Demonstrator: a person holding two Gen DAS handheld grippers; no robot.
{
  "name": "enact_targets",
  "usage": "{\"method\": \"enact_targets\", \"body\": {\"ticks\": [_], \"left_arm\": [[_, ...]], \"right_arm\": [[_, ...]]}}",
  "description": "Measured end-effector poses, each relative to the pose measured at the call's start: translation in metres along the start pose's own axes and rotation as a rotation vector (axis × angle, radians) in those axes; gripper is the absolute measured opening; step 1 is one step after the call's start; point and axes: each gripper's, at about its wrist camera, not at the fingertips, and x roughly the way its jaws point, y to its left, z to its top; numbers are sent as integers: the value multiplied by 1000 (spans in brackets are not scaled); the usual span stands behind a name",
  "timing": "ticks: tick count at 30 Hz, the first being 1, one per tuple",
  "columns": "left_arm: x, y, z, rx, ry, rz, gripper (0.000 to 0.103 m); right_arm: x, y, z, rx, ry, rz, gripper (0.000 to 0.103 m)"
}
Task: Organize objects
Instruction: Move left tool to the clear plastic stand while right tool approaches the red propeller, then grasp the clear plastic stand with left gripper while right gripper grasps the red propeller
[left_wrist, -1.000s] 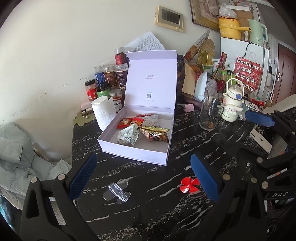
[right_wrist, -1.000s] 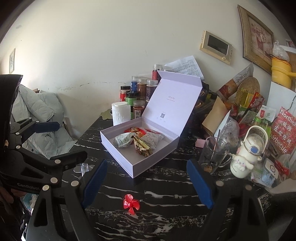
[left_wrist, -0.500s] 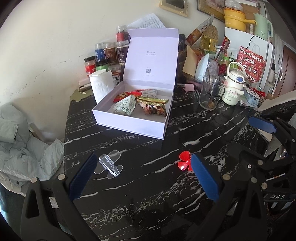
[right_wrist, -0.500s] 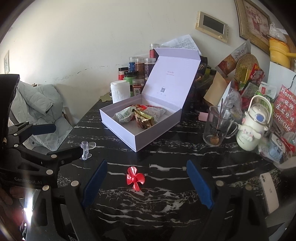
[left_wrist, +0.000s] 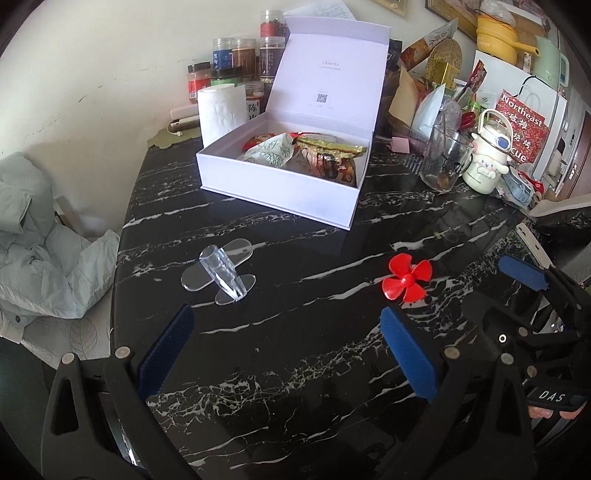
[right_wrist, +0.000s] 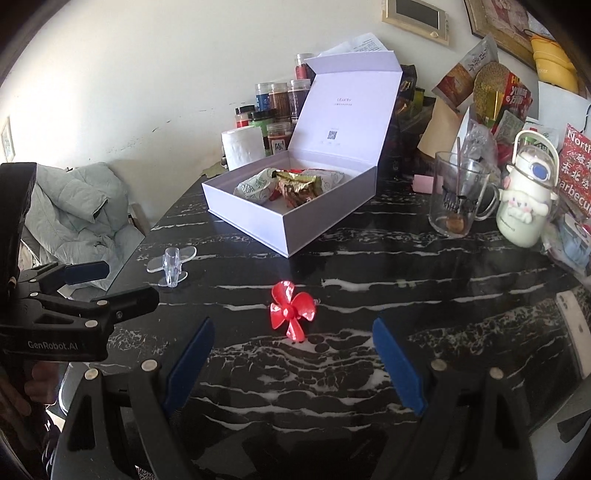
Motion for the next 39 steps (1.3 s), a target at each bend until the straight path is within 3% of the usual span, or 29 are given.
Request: {"method": "enact_targets", "body": {"ticks": [11, 27, 39], "left_arm": [[29, 25, -14, -45, 53, 45, 101], [79, 40, -7, -96, 151, 49, 101], [96, 47, 4, -90, 150, 78, 101]], "right_arm": [[33, 11, -19, 5, 51, -19, 88], [77, -6, -11, 57, 120, -43, 88], [94, -5, 2, 41, 139, -65, 92]]}}
